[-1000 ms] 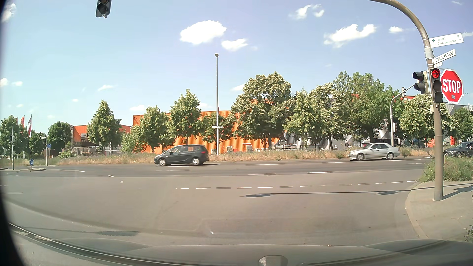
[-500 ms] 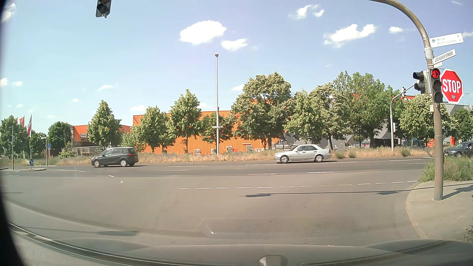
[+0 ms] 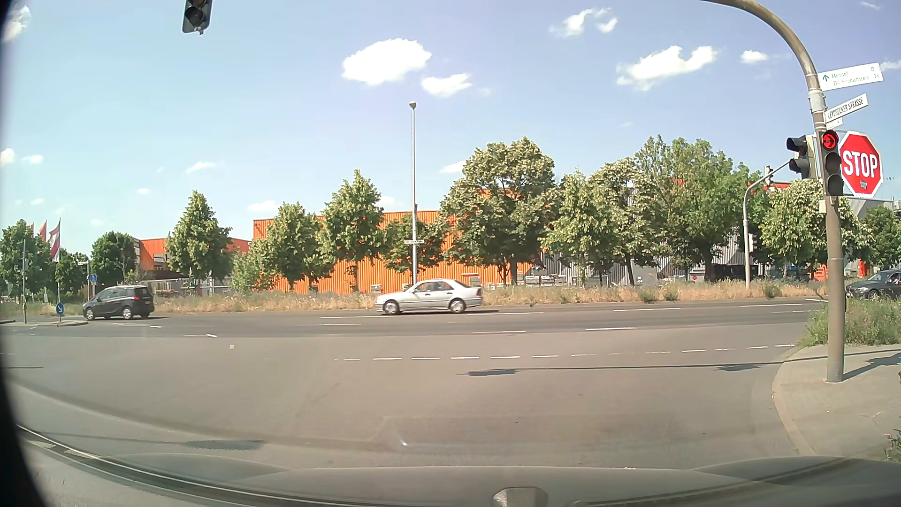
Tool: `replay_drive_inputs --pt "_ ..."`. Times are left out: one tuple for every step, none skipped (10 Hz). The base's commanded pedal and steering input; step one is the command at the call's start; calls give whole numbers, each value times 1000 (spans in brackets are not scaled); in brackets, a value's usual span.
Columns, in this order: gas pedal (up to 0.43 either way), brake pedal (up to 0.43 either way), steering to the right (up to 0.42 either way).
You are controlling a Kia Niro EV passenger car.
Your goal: Follow the waypoints while adhering to traffic rules and regulations
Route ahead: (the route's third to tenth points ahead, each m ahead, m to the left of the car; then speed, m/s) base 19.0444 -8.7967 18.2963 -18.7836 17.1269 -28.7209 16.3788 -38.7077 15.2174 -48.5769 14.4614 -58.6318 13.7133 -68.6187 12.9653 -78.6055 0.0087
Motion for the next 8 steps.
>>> replay_drive_inputs --pt "0 244 21" --pt "0 244 21" --pt "0 244 21" --pt "0 244 21" --pt "0 244 21" --pt "0 244 21" --pt "0 244 21" --pt "0 244 21"
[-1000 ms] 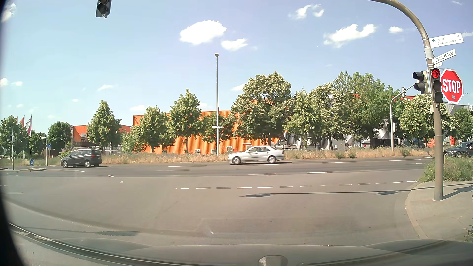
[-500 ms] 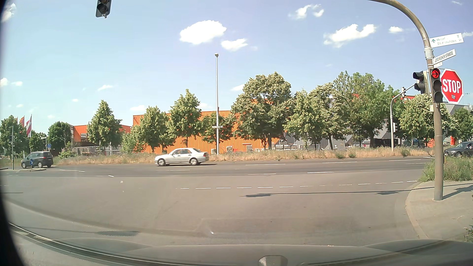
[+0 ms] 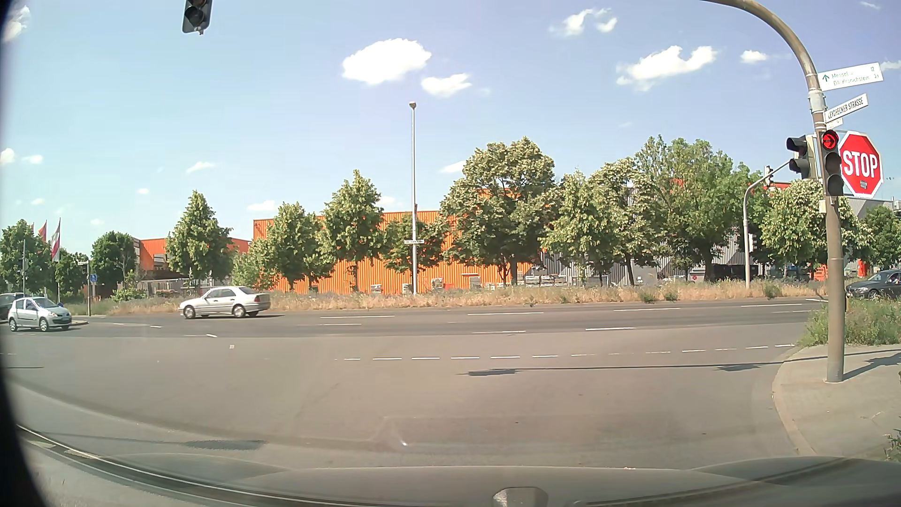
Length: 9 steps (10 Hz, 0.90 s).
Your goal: Follow the waypoints while adhering to traffic rules and regulations
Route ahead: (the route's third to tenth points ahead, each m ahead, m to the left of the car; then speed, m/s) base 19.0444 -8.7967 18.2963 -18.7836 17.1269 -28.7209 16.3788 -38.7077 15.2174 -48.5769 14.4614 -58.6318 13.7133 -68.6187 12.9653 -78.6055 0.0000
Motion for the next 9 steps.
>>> replay_drive_inputs --pt "0 244 21" --pt "0 244 21" --pt "0 244 21" --pt "0 244 21" --pt "0 244 21" --pt "0 244 21" --pt "0 244 21" --pt "0 244 21" --pt "0 244 21"
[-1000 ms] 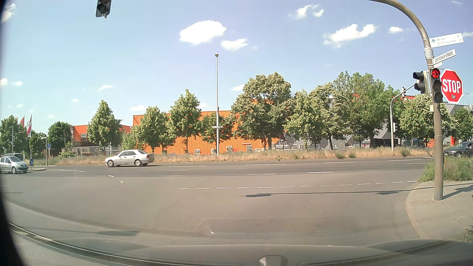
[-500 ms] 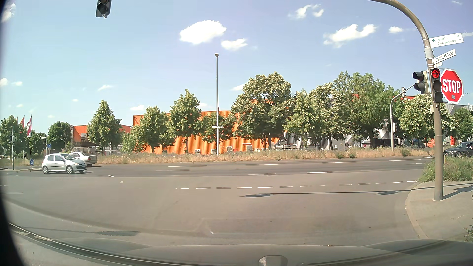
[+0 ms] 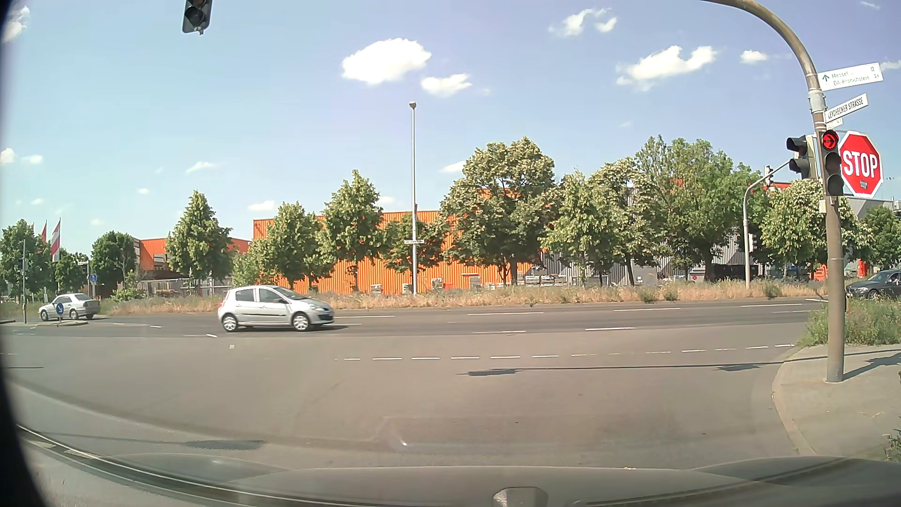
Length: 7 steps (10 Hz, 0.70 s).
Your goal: Follow the waypoints while adhering to traffic rules and regulations
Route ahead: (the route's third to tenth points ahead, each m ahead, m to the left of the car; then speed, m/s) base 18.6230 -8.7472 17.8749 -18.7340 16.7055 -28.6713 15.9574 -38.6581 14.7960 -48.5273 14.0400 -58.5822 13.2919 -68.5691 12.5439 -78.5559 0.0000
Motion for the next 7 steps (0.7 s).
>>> replay_drive_inputs --pt "0 244 21" --pt "0 244 21" --pt "0 244 21" --pt "0 244 21" --pt "0 244 21" --pt "0 244 21" --pt "0 244 21"
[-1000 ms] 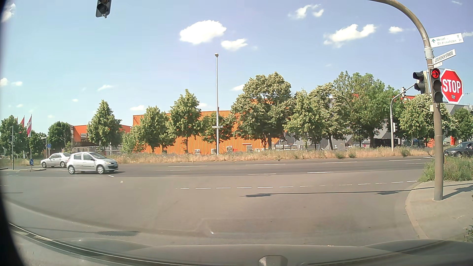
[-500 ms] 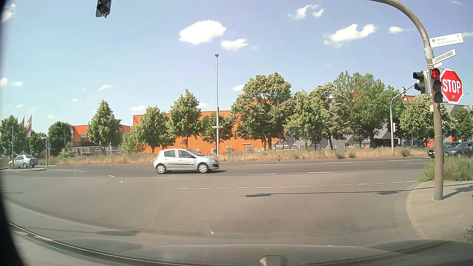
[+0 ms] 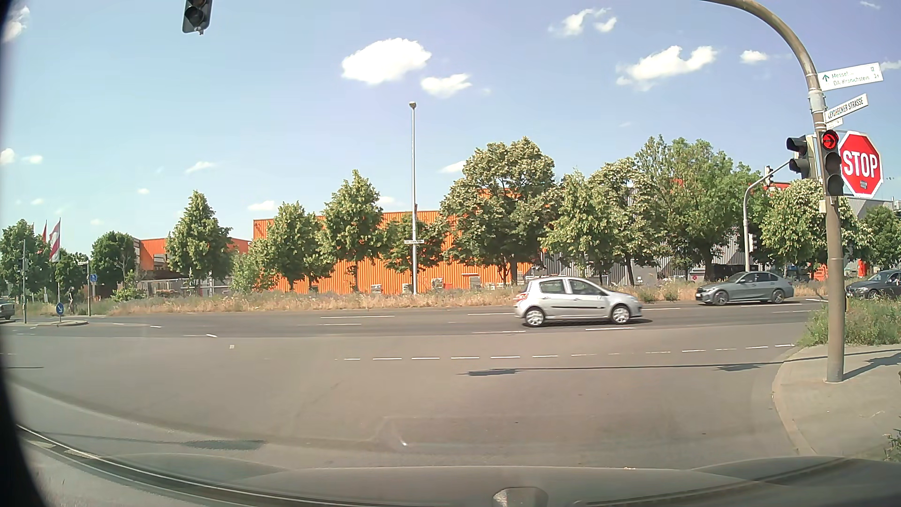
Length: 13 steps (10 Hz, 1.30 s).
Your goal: Follow the waypoints while adhering to traffic rules and regulations
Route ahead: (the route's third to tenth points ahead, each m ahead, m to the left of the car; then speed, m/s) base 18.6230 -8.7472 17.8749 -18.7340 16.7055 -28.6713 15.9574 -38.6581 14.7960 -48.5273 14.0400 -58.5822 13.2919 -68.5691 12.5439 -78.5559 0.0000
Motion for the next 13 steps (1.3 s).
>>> replay_drive_inputs --pt "0 244 21" --pt "0 244 21" --pt "0 244 21" --pt "0 244 21" --pt "0 244 21" --pt "0 244 21" --pt "0 244 21" --pt "0 244 21" --pt "0 244 21" --pt "0 244 21" --pt "0 244 21" --pt "0 244 22" --pt "0 244 22"
